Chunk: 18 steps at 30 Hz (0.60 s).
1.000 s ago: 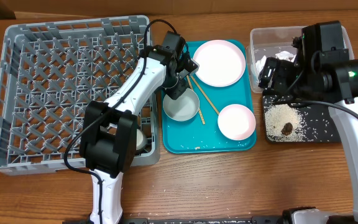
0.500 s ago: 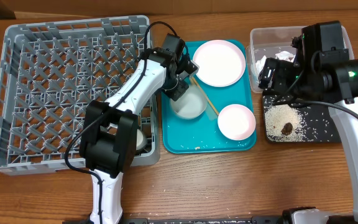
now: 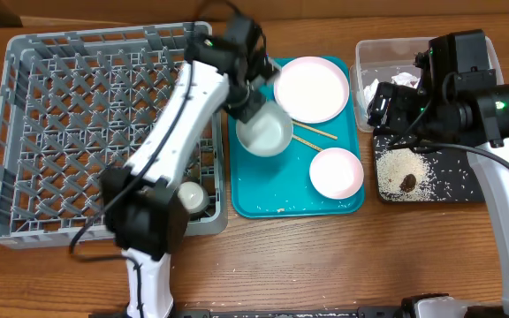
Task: Sort waste into correct bins and load items into the dishwasher
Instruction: 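Lift the grey bowl and carry it over the dish rack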
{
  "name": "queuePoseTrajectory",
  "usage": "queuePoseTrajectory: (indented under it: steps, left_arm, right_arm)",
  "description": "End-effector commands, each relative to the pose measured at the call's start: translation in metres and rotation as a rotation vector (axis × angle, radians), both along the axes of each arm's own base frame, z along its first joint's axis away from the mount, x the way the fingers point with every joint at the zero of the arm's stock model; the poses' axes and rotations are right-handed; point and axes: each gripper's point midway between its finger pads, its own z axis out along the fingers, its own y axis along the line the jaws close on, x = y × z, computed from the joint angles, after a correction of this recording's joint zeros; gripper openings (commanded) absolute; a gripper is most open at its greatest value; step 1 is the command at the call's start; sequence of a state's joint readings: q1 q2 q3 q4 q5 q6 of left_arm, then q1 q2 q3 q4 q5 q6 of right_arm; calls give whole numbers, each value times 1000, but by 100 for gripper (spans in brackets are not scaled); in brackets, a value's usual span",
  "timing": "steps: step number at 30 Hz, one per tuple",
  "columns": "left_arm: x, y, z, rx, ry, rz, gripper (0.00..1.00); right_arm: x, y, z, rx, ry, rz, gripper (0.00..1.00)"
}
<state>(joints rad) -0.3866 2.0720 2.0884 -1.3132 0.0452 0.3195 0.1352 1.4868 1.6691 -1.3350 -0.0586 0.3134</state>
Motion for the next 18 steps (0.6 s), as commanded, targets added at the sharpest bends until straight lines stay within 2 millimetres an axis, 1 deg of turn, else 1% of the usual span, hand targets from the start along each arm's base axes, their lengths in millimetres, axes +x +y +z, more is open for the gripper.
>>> queuePoseTrajectory:
  steps: [1, 3, 5, 7, 8, 12, 14, 17, 18]
  left_arm:
    - [-12, 22, 108, -21, -231, 123, 4]
    - [-20, 41, 129, 17, -284, 196, 4]
    - [-27, 71, 150, 96, -358, 336, 4]
    - [-30, 99, 163, 176, -427, 485, 4]
    - [-33, 116, 169, 242, -465, 565, 4]
    - [-28, 122, 159, 278, -465, 626, 4]
    - [-22, 136, 157, 337, -516, 738, 4]
    - [-15, 164, 164, 442, -684, 979, 4]
    - [-14, 171, 167, 455, -745, 1052, 4]
  right_arm:
    - [5, -2, 9, -9, -39, -1, 100]
    - [6, -1, 10, -9, -46, -1, 100]
    - [7, -1, 11, -8, -51, -1, 100]
    - [7, -1, 11, -8, -50, -1, 100]
    - [7, -1, 11, -7, -50, -1, 100]
    - [10, -1, 13, -5, -66, -1, 100]
    - [11, -1, 13, -5, -68, -1, 100]
    - [11, -1, 13, -5, -68, -1, 100]
    - [11, -1, 13, -5, -68, -1, 100]
